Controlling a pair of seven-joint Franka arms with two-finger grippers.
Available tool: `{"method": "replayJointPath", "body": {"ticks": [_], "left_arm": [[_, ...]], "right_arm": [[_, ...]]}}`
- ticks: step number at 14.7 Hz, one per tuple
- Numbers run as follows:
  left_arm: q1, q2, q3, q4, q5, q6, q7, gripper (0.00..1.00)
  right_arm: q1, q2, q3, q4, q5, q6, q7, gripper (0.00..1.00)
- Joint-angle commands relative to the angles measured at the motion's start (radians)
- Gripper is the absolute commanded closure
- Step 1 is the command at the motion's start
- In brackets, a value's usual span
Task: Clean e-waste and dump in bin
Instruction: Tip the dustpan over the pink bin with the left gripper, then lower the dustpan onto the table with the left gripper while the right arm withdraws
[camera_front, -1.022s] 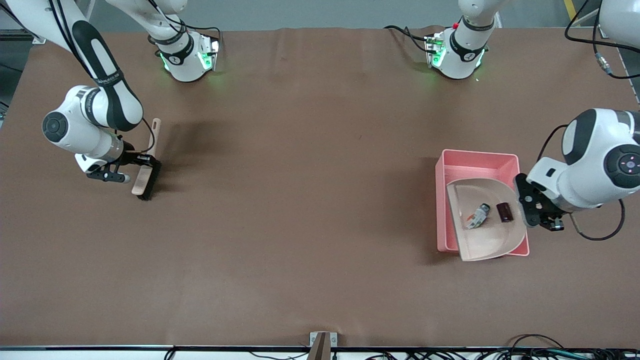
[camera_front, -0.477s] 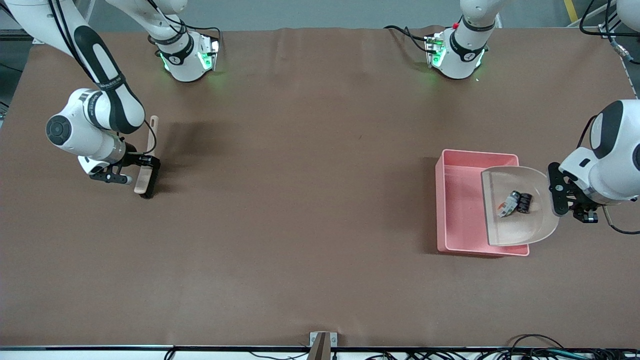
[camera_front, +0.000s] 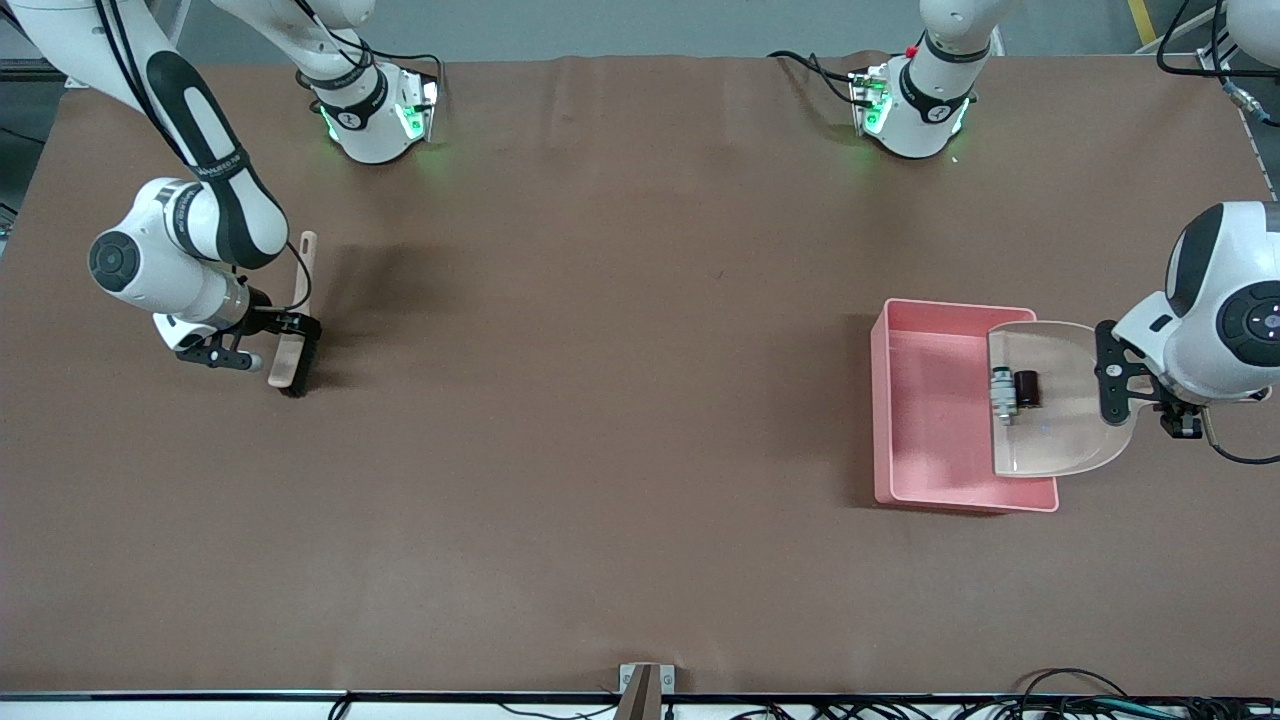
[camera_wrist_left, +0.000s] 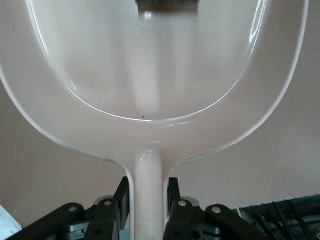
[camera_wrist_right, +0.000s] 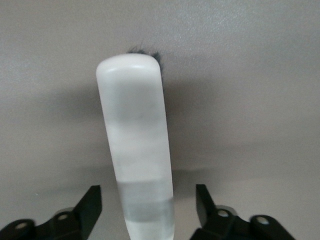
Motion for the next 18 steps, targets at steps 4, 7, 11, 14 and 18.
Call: {"method": "replayJointPath", "body": {"ticks": [4,7,11,14,18], "left_arm": [[-0.039,-0.018,-0.010,-0.005,0.088,-0.080,-0.068,0.99],[-0.039,-0.020,-0.010,0.012,0.106,-0.080,-0.067,0.99],[-0.039,-0.018,-0.094,0.098,0.036,-0.080,-0.099,0.99],[-0.088,0.011,-0.146,0.170,-0.061,-0.067,-0.166,0.99],[-0.241,0.094,-0.148,0.213,-0.087,-0.065,-0.329,0.99]], "right_arm": [[-0.012,-0.087,0.016,0.142,0.005,-0.235,0.020,0.00],[-0.013,-0.203,0.016,0.150,0.003,-0.285,0.018,0.00],[-0.007,-0.369,0.019,0.185,0.003,-0.444,0.018,0.00],[-0.007,-0.398,0.020,0.332,0.003,-0.630,0.020,0.00],[0.010,-0.398,0.020,0.526,-0.009,-0.809,0.050,0.00]]}}
